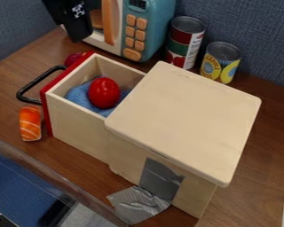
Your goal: Close the drawer
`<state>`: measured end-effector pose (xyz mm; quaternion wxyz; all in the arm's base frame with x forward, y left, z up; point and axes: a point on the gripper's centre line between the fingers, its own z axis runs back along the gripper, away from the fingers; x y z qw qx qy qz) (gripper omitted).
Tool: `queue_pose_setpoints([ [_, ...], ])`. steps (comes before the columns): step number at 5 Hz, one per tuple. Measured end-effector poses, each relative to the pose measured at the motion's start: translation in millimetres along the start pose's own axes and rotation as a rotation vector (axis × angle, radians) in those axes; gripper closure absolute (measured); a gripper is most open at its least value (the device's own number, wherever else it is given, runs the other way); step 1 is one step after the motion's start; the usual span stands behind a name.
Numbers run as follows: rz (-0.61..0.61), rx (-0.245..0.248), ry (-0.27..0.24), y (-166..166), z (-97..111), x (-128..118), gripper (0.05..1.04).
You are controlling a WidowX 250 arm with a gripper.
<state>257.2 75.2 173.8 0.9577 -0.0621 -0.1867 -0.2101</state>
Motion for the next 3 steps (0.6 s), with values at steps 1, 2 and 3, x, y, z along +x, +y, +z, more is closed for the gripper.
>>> queue_pose_setpoints([
  [1,-0.001,-0.016,0.012,0.5,-5.7,-1.9,0.084],
  [2,-0.129,-0.012,0.005,21.7,-16.9,-9.4,0.084],
  [3,-0.278,-0.003,0.016,38.1,-14.8,-17.5,0.084],
])
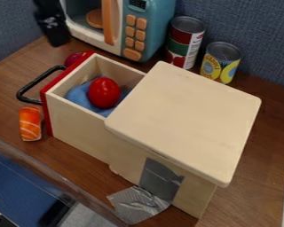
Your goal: Close the drawer
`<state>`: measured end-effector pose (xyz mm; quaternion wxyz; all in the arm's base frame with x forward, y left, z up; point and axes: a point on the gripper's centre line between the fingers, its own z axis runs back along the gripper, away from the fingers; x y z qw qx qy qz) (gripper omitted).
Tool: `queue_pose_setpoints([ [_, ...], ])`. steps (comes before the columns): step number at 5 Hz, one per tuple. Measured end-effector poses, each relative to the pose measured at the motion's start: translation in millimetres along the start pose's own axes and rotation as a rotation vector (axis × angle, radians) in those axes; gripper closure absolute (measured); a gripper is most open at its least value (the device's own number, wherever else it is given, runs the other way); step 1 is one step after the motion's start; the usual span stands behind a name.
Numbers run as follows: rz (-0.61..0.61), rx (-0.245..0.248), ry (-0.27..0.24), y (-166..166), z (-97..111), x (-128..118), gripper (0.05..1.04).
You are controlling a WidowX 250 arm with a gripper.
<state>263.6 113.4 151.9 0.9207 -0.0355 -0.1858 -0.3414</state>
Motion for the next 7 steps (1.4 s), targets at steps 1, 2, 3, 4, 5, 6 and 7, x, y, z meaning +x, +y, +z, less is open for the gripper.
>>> queue_pose_setpoints([
  [1,-0.105,-0.003,0.008,11.1,2.9,-14.3,0.084],
  [2,-0.217,0.02,0.038,29.9,8.5,-35.4,0.084],
  [3,-0.298,0.03,0.058,51.3,2.9,-52.6,0.084],
  [4,-0.347,0.059,0.058,65.9,-10.1,-63.6,0.084],
  [5,-0.413,0.064,0.071,73.1,-23.5,-70.0,0.083],
  [6,-0.501,0.021,0.091,72.7,-37.1,-78.5,0.083],
  [7,-0.604,-0.029,0.124,70.5,-47.1,-85.9,0.084],
])
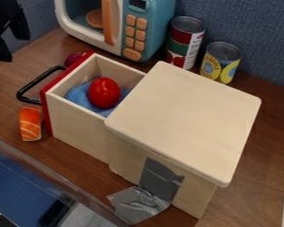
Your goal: Close the drawer
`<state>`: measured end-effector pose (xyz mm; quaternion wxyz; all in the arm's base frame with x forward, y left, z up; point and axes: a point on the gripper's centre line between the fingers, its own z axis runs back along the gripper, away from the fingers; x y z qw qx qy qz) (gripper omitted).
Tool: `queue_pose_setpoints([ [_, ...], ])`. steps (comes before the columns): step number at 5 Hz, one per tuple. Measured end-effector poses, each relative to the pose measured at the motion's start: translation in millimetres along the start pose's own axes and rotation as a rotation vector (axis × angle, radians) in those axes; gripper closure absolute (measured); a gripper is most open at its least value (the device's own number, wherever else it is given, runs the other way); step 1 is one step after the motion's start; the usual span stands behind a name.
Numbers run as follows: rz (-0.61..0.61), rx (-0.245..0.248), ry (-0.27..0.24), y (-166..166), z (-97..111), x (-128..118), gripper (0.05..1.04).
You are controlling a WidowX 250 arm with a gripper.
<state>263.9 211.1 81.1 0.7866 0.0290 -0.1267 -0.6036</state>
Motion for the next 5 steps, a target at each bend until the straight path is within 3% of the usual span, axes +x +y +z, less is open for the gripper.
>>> queue_pose_setpoints([
  [2,-0.069,-0.046,0.022,-16.6,-17.3,-3.9,0.083],
  [3,-0.091,-0.024,0.038,-21.7,-27.9,-3.9,0.084],
  [5,-0.11,-0.041,0.059,-21.0,-54.0,-1.6,0.084],
])
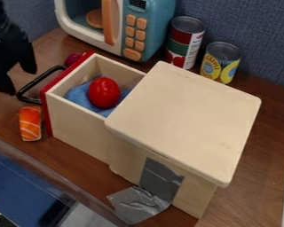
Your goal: Close the drawer
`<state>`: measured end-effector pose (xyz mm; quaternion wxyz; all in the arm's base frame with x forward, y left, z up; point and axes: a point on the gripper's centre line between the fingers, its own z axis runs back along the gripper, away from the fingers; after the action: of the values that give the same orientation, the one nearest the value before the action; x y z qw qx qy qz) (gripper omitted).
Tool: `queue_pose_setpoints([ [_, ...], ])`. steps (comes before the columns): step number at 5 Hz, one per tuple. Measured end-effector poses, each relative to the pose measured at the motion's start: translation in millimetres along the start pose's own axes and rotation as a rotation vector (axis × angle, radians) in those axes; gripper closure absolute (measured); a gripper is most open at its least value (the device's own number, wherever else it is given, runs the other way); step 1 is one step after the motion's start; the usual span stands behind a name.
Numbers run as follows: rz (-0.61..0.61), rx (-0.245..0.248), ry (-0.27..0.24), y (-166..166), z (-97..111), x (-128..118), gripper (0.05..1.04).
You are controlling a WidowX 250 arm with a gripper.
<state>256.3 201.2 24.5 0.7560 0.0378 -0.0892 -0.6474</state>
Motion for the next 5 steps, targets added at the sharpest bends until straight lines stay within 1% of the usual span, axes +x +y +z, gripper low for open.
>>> queue_pose_setpoints([
  [1,-0.011,-0.002,-0.005,2.6,-3.7,9.6,0.084],
  [2,-0.027,-0.014,-0.015,0.4,-13.0,26.6,0.084],
  [3,-0.041,-0.032,-0.041,-6.4,-17.2,48.8,0.083],
  [4,-0.05,-0.018,-0.05,-12.2,-14.1,64.2,0.084],
  [5,-0.061,-0.018,-0.064,-20.5,-15.7,74.8,0.083],
])
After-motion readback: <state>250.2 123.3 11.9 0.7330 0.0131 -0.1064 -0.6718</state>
